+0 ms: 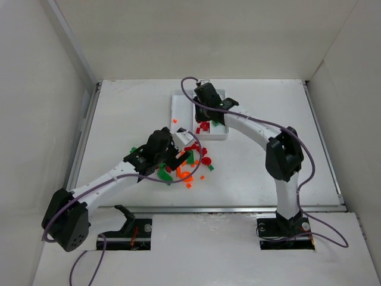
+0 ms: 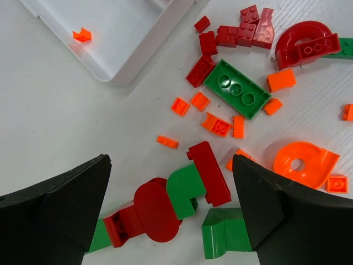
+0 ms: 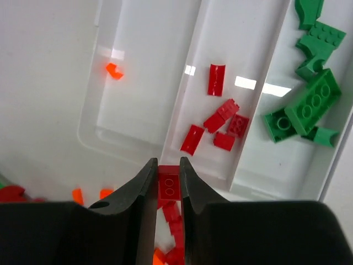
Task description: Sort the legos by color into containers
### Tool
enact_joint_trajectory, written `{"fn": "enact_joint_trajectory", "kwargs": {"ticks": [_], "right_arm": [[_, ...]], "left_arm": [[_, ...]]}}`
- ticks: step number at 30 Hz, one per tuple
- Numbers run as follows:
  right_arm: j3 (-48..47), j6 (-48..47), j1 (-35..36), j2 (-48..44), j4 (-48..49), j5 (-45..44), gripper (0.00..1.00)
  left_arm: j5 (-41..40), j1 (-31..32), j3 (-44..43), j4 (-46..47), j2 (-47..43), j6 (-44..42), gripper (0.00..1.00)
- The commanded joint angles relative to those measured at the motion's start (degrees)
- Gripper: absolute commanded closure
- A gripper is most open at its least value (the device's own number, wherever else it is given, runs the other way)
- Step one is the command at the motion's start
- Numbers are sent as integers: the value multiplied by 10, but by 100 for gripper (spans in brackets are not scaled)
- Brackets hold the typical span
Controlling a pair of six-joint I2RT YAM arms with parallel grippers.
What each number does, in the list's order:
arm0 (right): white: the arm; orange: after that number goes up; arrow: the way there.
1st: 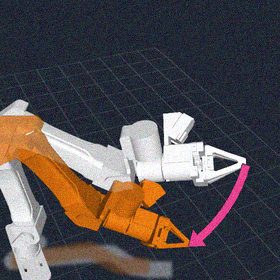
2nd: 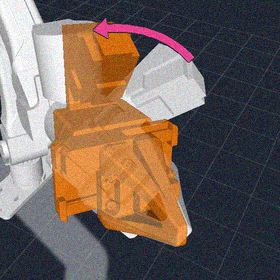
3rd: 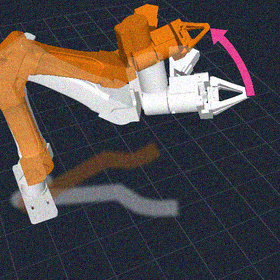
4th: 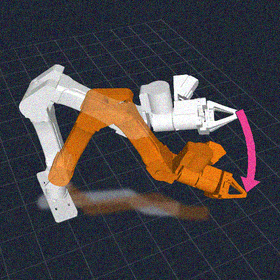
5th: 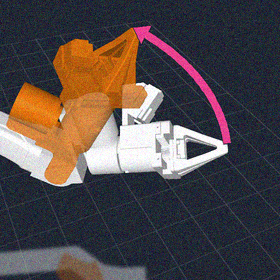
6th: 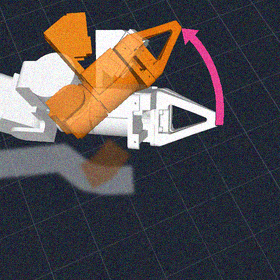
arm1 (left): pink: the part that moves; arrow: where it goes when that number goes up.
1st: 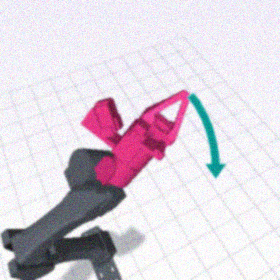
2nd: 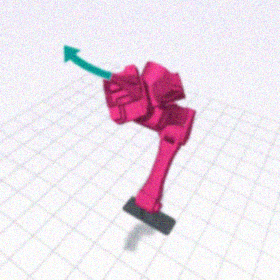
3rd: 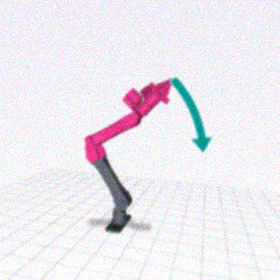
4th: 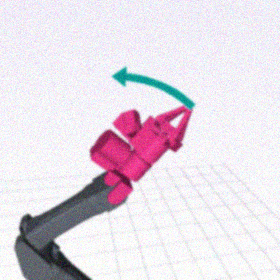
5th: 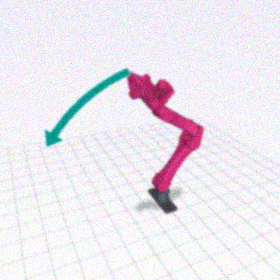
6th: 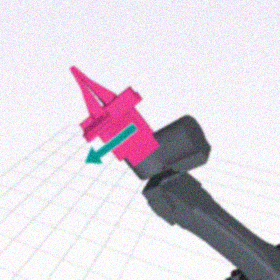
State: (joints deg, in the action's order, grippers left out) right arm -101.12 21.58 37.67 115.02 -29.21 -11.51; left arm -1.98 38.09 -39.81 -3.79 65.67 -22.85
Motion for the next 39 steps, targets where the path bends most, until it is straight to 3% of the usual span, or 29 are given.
{"fn": "enact_joint_trajectory", "kwargs": {"ticks": [1,5,7,10,12,17,21,30,35,39], "right_arm": [[-38,-22,-23,51,-24,-9,82],[-70,-41,-35,73,-24,8,53],[-89,-58,-35,73,-24,13,42],[-84,-65,-35,66,-24,19,35],[-69,-65,-35,56,-14,25,33],[-43,-65,-35,22,-8,32,32],[6,-59,-35,-12,-2,32,32],[121,-42,-35,-81,31,14,32],[139,-37,-35,-92,36,9,32],[139,-37,-35,-92,36,9,32]], "left_arm": [[-1,-11,-2,27,4,-20,9],[61,-11,-9,8,24,-51,8],[124,-11,-22,-44,30,-109,8],[207,-5,-37,-99,35,-200,12],[245,1,-37,-158,35,-325,13],[301,29,-43,-213,35,-536,8],[301,53,-65,-240,67,-646,8],[301,89,-105,-293,154,-731,8],[243,97,-111,-293,197,-748,22],[243,97,-125,-287,219,-748,24]]}}
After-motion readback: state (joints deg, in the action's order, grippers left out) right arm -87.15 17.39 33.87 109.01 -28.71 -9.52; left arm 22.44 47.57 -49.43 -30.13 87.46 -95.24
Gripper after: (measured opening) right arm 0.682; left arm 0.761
